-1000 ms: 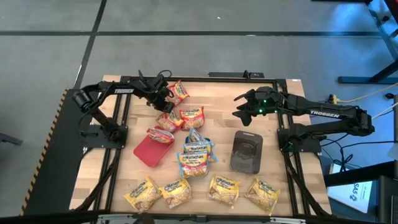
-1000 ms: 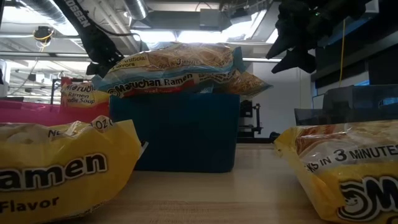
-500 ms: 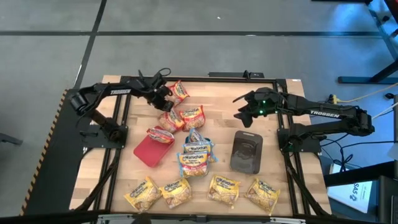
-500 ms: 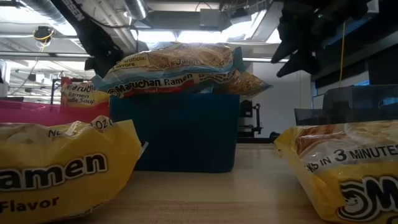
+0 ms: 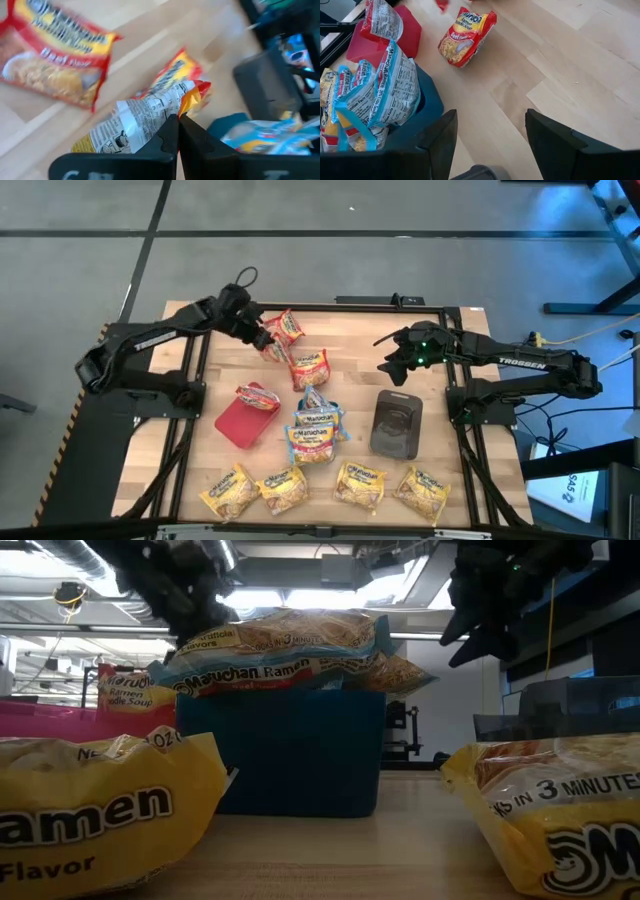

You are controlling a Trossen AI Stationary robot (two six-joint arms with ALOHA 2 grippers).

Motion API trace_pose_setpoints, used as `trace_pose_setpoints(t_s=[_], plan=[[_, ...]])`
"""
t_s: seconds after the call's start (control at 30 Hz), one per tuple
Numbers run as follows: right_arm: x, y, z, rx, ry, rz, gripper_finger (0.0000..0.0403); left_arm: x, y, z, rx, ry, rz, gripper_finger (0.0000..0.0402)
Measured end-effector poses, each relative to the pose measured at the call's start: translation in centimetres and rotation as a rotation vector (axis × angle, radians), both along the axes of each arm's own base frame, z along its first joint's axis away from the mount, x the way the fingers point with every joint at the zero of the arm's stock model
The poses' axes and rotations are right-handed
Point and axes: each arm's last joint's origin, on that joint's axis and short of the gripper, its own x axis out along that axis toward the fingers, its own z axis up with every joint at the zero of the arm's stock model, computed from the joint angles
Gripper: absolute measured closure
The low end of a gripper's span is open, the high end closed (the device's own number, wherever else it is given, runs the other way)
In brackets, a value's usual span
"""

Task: Sort Maruchan noodles
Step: Put the red noodle pack into the red bin

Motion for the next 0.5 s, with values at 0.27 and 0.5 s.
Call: trace_pose_setpoints(t_s=[0.27, 0.5], plan=[[0.0, 0.0, 0.0, 0.000, 0.004, -0.002, 0.0173, -0.8, -3.4, 4.7, 0.060, -0.149, -0.073, 0.0401], [0.0, 0.0, -0.1, 0.002, 0.012, -0.002, 0.0173, -2.2, -7.6, 7.9, 0.019, -0.243, -0.179, 0.0401]])
